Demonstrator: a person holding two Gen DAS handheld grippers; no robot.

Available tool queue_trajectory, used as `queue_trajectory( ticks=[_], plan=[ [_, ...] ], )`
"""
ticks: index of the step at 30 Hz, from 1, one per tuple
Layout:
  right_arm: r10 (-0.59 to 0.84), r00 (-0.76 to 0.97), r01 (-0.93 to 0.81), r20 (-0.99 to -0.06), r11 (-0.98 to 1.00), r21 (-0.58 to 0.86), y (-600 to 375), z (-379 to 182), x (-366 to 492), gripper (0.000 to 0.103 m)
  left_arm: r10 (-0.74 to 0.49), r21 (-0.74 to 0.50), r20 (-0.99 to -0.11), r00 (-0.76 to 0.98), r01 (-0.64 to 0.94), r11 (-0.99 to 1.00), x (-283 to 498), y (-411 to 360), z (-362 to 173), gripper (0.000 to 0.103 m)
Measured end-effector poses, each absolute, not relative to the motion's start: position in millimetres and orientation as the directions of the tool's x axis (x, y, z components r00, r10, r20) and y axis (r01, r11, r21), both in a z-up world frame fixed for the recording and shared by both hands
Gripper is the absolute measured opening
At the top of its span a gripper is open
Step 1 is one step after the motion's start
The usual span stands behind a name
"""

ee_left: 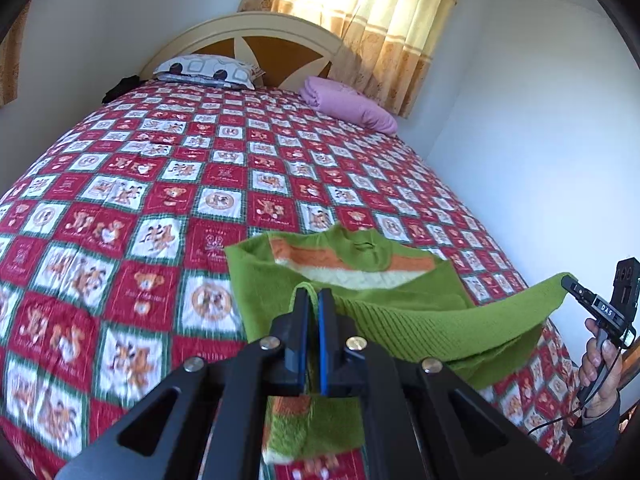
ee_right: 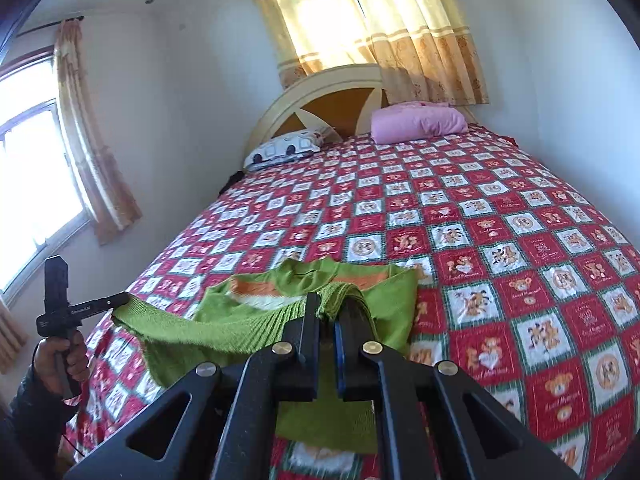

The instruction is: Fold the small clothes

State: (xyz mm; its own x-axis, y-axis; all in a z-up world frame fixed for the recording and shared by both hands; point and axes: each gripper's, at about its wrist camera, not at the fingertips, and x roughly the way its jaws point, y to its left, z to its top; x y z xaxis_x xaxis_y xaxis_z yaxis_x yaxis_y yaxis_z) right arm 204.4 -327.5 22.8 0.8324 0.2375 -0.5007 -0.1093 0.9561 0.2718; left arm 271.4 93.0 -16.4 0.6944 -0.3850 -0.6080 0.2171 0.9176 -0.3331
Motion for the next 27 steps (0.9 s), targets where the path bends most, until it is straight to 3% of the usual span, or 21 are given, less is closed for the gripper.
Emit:
queue_trajectory(
  ticks=[9, 10, 18, 20, 21, 22, 23, 24, 27],
  plan=[
    [0.203, 0.788, -0.064, -0.581, 0.966, 0.25, -332.9, -5.4, 285.2, 0.005, -0.358, -0.356, -0.657, 0.664, 0.145, 0.923, 338.4, 97.7, -46.7, 0.004],
    [0.199, 0.781, -0.057, -0.592, 0.967, 0.25, -333.0, -11.3, 296.3, 0.005, -0.35, -0.354, -0.664, 0.661, 0.135, 0.925, 344.8, 97.5, -50.8, 0.0],
    [0.165, 0.659, 0.003, -0.734, 0.975, 0.222, -333.2, -83.9, 384.6, 0.005, -0.211, -0.251, -0.734, 0.645, 0.032, 0.968, 388.4, 95.8, -97.0, 0.0],
    [0.147, 0.657, 0.035, -0.739, 0.974, 0.225, -338.7, -95.9, 390.1, 0.009, -0.232, -0.271, -0.727, 0.646, 0.04, 0.962, 380.7, 96.1, -101.0, 0.012],
    [0.148, 0.657, 0.038, -0.739, 0.973, 0.228, -341.2, -99.8, 389.9, 0.013, -0.243, -0.265, -0.724, 0.646, 0.065, 0.962, 374.8, 94.5, -102.1, 0.028],
    [0.14, 0.662, 0.041, -0.736, 0.974, 0.223, -343.6, -102.4, 386.9, 0.031, -0.229, -0.232, -0.721, 0.654, 0.084, 0.969, 368.7, 92.3, -101.6, 0.05],
    [0.131, 0.668, 0.041, -0.733, 0.977, 0.211, -344.5, -103.4, 384.1, 0.057, -0.207, -0.197, -0.713, 0.67, 0.091, 0.976, 363.5, 91.1, -99.8, 0.062],
    [0.12, 0.675, 0.033, -0.728, 0.981, 0.192, -346.3, -104.0, 379.1, 0.064, -0.205, -0.181, -0.695, 0.689, 0.108, 0.978, 358.9, 89.3, -96.5, 0.074],
    [0.109, 0.681, 0.028, -0.724, 0.984, 0.175, -353.6, -101.6, 371.2, 0.065, -0.232, -0.155, -0.678, 0.698, 0.173, 0.973, 357.3, 79.6, -89.9, 0.074]
  ],
)
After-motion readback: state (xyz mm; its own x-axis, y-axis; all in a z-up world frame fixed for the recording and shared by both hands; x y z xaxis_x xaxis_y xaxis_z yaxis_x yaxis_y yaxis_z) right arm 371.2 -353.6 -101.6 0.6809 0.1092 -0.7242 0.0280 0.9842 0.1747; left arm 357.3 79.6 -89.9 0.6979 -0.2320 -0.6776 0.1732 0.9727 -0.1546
